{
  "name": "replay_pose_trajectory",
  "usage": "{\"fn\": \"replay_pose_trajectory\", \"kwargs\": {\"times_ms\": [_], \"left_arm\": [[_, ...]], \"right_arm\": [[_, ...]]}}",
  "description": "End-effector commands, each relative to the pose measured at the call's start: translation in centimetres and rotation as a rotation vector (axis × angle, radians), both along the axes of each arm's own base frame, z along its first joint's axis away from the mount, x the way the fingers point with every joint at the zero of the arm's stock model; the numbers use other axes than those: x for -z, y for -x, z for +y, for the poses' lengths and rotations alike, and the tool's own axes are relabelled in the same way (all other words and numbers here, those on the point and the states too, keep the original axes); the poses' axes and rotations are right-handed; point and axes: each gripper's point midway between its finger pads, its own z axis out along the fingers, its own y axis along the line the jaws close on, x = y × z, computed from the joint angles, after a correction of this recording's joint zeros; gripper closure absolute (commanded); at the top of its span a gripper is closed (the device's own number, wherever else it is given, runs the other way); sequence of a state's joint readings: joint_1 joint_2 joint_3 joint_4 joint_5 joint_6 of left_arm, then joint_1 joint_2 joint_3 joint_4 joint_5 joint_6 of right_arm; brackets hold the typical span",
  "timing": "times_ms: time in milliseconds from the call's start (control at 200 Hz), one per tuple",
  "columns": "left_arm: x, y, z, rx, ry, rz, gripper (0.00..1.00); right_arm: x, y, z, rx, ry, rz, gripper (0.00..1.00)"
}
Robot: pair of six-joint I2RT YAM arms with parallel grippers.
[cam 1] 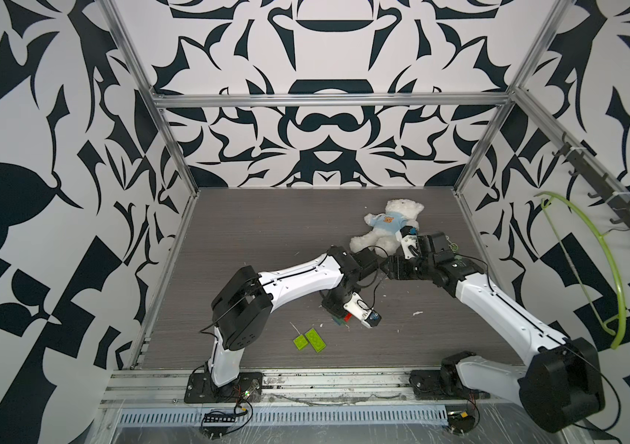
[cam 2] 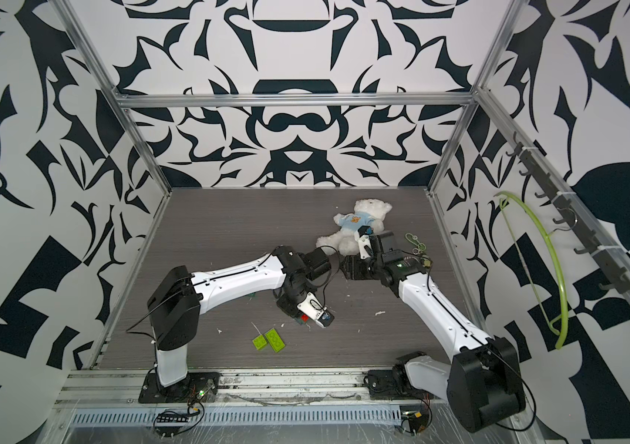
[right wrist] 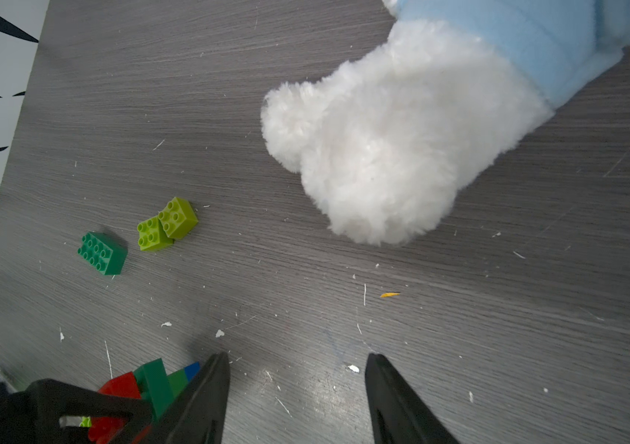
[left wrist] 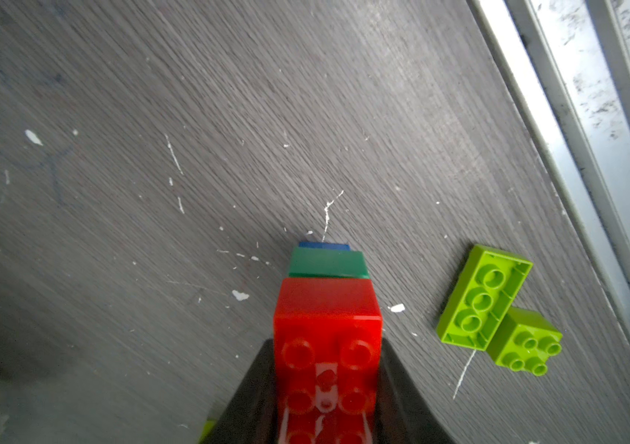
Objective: Assemble a carrot with lego
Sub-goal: Assemble the lego brick with the lego brick.
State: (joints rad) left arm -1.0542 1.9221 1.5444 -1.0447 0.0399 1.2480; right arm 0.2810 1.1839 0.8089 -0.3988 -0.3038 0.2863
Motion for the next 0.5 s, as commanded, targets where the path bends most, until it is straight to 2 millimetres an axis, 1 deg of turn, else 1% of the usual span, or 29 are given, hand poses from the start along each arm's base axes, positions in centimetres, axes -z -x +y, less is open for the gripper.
{"fn": "replay_pose_trajectory", "kwargs": {"times_ms": [0, 225, 450, 495], "left_arm": [[0.28, 0.82, 0.72, 0.013, -0.019, 0.035, 0.76], [0.59, 0.5, 1.1, -0.002, -0.022, 0.041, 0.76], [0.53, 0.66, 1.02, -0.026, -0.017, 0.069, 0.76], [0.26, 0.64, 0.88, -0.036, -0.008, 0.075, 0.76]], "right_arm": [[-0.43, -0.23, 0.16, 0.0, -0.021, -0.017, 0.39], [-0.47, -0.21, 0.24, -0.004, -0.024, -0.016, 0.39], [-0.29, -0.18, 0.28, -0.006, -0.026, -0.011, 0.39], [-0.24, -0.12, 0.29, -0.006, -0.026, -0.009, 0.39]]}}
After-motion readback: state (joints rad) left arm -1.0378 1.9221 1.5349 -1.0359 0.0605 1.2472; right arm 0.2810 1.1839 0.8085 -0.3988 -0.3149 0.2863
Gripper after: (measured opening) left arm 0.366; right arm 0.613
